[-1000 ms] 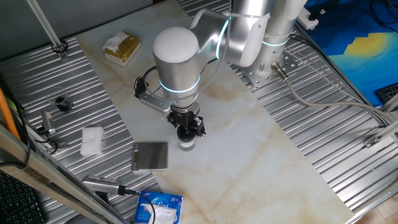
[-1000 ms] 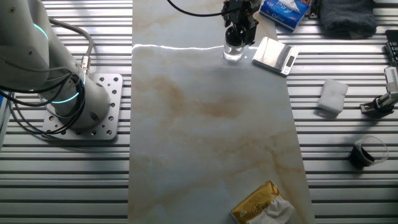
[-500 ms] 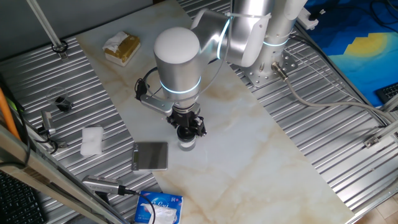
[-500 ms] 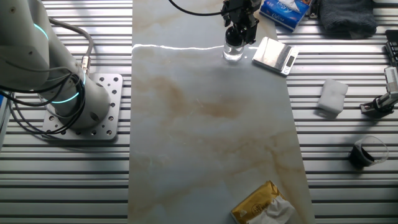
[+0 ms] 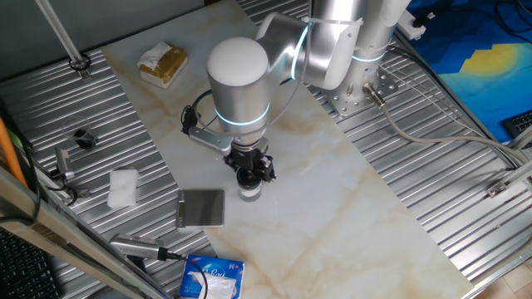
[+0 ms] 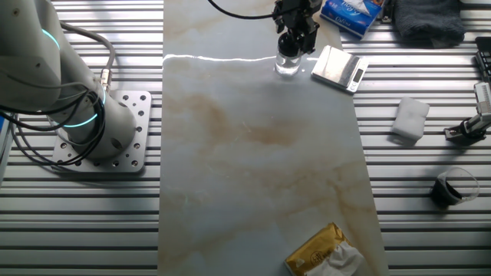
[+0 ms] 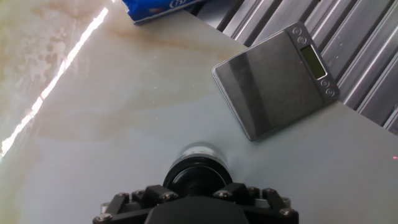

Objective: Screw the lid onto the jar

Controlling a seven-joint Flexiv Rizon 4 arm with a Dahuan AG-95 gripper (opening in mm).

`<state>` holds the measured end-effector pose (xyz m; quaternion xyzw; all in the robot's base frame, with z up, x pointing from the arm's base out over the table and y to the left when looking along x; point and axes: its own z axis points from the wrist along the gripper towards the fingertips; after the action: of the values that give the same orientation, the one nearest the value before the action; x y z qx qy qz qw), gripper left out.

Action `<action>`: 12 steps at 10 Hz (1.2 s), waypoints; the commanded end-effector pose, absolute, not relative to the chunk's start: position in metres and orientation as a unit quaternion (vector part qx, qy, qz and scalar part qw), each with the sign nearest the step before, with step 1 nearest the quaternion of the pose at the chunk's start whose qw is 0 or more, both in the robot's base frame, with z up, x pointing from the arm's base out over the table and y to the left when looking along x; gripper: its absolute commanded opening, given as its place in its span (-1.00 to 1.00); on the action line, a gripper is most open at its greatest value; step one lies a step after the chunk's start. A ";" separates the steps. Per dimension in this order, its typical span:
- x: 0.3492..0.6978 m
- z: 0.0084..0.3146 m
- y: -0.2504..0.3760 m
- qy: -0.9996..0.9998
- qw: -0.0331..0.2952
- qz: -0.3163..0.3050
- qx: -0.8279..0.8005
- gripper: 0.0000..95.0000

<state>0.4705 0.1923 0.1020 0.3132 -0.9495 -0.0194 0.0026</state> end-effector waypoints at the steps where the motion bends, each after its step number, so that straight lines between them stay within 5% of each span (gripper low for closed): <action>1: 0.470 0.102 0.193 -0.949 0.005 -0.017 0.315 0.20; 5: 0.470 0.102 0.193 -0.951 0.005 -0.015 0.308 0.20; 6: 0.470 0.102 0.193 -0.954 0.005 -0.016 0.298 -0.60; 7: 0.470 0.102 0.193 -0.957 0.005 -0.016 0.290 -0.60; 8: 0.470 0.102 0.193 -0.959 0.006 -0.016 0.283 -1.00; 12: 0.470 0.101 0.193 -0.971 0.007 -0.020 0.238 -1.00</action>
<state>0.4699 0.1930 0.1020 0.2437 -0.9696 -0.0202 0.0072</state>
